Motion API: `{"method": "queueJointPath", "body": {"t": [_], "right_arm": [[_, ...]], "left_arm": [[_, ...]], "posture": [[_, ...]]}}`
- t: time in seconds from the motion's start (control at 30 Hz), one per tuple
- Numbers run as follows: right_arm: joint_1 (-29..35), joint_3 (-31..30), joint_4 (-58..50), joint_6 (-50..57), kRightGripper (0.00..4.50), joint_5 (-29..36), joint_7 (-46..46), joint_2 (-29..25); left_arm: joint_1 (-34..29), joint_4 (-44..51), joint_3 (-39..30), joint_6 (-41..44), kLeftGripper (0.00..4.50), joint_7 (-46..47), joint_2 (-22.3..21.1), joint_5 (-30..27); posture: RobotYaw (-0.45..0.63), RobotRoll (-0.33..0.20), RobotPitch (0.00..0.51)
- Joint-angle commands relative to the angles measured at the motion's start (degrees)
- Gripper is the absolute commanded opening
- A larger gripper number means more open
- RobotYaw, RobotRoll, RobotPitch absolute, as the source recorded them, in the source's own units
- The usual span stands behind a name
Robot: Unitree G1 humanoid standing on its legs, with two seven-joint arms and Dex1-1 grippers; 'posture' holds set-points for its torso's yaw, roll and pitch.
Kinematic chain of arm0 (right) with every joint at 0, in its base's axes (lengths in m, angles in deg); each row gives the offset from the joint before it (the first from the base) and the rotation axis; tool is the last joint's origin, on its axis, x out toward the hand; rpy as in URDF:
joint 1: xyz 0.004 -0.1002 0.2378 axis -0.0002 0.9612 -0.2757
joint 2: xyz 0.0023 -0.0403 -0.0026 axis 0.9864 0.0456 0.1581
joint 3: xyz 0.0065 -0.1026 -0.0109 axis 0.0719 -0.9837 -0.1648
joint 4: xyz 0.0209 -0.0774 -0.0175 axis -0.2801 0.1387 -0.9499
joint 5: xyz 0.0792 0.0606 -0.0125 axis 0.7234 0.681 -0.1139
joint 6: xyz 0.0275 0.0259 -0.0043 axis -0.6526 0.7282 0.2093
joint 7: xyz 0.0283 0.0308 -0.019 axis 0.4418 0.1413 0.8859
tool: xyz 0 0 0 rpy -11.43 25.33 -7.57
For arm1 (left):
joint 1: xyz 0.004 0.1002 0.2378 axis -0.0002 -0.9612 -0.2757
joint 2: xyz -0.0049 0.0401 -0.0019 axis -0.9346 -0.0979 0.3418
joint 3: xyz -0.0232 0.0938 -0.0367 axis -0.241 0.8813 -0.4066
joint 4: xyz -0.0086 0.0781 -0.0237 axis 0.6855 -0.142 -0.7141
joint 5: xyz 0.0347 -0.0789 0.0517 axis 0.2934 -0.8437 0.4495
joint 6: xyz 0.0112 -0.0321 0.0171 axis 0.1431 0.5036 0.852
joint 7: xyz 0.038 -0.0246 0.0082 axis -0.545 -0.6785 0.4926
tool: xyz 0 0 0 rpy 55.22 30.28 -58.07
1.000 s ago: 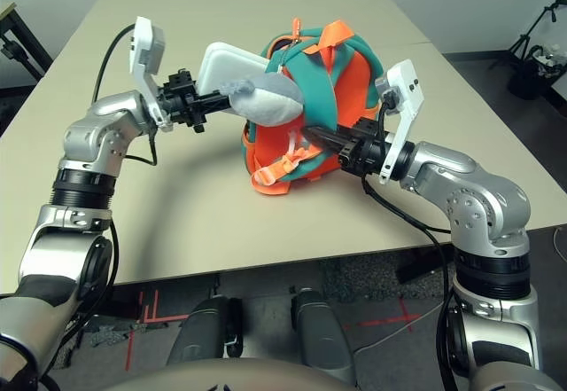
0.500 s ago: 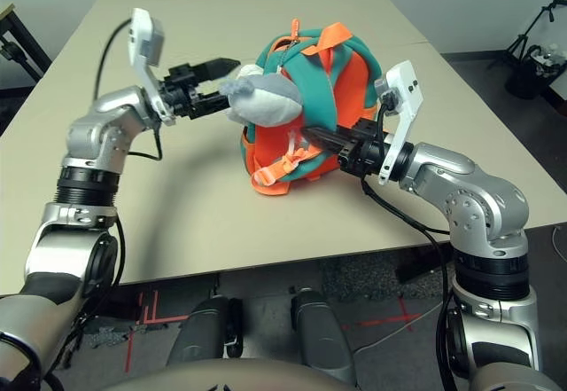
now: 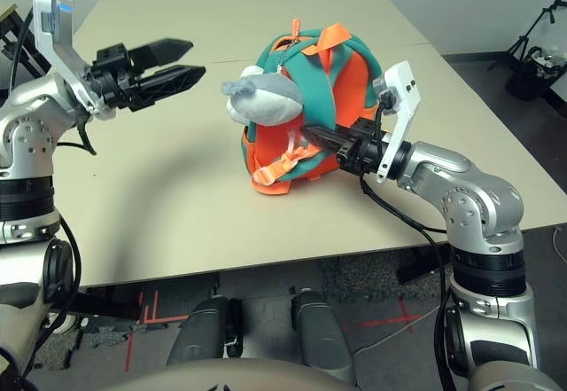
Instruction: Put the pencil case into the backpack and zip it.
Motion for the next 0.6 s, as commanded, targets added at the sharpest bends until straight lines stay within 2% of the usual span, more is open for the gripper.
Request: {"method": "queueJointPath", "body": {"t": [0.03, 0.13, 0.33, 0.6], "right_arm": [[-0.7, -1.0, -0.4, -0.7, 0.23, 0.7, 1.6, 0.1], [-0.7, -1.0, -0.4, -0.9, 0.23, 0.7, 1.6, 0.0], [-0.8, -1.0, -0.5, -0.9, 0.23, 0.7, 1.5, -0.1], [-0.7, -0.7, -0.8, -0.9, 0.23, 0.7, 1.2, -0.2]], "left_arm": [[-1.6, 2.4, 1.3, 0.7, 1.22, 0.8, 0.2, -0.5], [-2.5, 1.8, 2.1, -0.1, 0.04, 1.4, 1.0, 0.4], [-3.0, -1.4, 4.1, -4.6, 0.00, 3.9, 3.4, 4.0], [-2.7, -5.2, 6.0, -9.4, 0.00, 5.5, 8.7, 6.2]], "posture": [[-0.11, 0.000, 0.079], [-0.11, 0.000, 0.078], [-0.12, 0.000, 0.076], [-0.12, 0.000, 0.078]]}}
